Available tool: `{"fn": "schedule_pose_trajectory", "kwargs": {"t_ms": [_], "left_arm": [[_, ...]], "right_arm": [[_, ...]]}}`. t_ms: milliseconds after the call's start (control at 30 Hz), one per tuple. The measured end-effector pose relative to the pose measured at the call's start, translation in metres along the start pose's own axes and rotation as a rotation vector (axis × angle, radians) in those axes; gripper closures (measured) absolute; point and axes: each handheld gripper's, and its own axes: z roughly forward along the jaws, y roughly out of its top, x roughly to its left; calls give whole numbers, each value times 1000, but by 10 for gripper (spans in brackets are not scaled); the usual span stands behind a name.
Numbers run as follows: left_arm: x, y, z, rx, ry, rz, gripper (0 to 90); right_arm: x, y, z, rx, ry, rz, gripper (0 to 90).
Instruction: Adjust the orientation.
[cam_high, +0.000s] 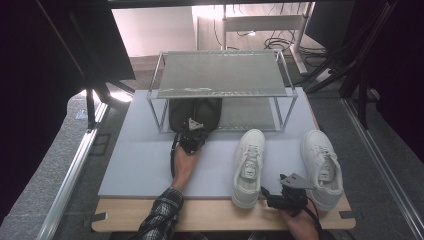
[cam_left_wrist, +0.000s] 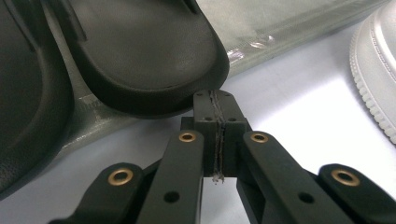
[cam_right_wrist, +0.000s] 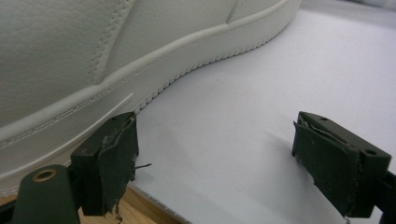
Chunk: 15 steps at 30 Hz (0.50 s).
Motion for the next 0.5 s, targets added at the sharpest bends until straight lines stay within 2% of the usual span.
{"fn": "schedule_pose_trajectory", "kwargs": {"t_ms": [200,400,500], "left_arm": [[-1,0,-4,-11,-1,-6,881],[-4,-5,-9,-25,-29,-13,875],[-6,-7,-11,-22,-39,-4,846]], "right_arm": [[0,0,0,0,0,0,148],[0,0,0,0,0,0,148],[0,0,0,0,0,-1,148]]}}
